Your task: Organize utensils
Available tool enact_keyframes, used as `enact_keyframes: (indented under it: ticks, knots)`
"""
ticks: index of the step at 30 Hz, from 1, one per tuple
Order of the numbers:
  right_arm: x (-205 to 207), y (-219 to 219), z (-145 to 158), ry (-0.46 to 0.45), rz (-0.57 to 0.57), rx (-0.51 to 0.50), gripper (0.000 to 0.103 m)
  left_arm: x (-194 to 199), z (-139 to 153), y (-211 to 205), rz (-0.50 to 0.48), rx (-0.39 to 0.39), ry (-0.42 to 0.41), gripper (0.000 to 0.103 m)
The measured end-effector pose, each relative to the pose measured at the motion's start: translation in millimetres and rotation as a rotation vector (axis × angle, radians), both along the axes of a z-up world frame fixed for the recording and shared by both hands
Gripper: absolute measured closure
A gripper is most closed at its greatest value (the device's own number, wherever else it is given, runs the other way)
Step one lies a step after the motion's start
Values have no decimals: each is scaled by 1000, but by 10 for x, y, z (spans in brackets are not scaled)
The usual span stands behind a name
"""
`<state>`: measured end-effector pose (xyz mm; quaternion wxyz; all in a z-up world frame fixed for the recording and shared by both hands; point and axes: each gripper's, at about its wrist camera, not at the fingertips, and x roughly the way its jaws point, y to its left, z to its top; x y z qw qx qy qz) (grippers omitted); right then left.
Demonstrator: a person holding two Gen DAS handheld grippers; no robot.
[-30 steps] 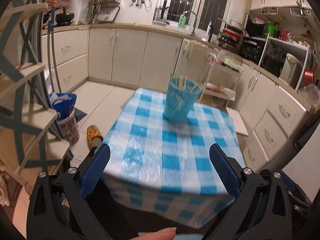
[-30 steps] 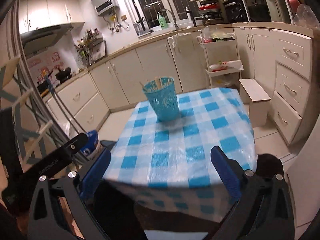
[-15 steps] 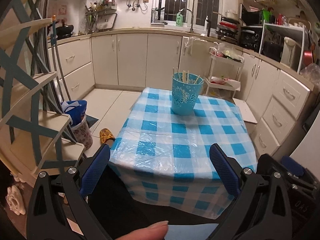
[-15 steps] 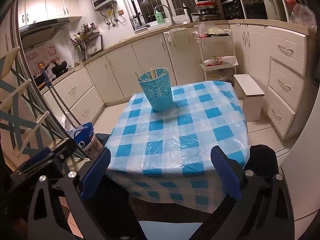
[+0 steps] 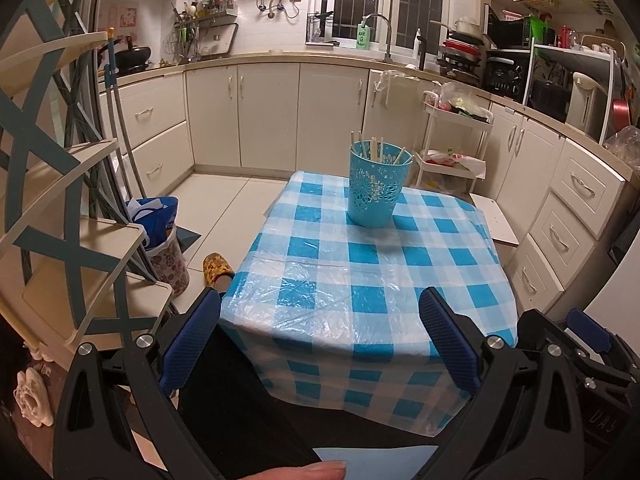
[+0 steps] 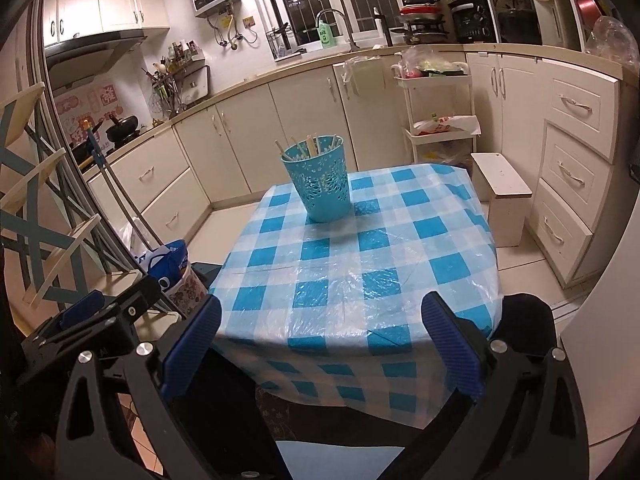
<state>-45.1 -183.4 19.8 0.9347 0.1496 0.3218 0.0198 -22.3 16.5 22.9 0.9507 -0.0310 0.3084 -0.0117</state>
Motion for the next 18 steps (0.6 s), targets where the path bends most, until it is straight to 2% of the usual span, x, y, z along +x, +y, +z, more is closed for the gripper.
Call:
enact_keyframes:
  ticks: [18]
  knots:
    - [1, 28, -26, 6, 11, -3, 7, -2, -39, 22, 3, 1, 2, 8]
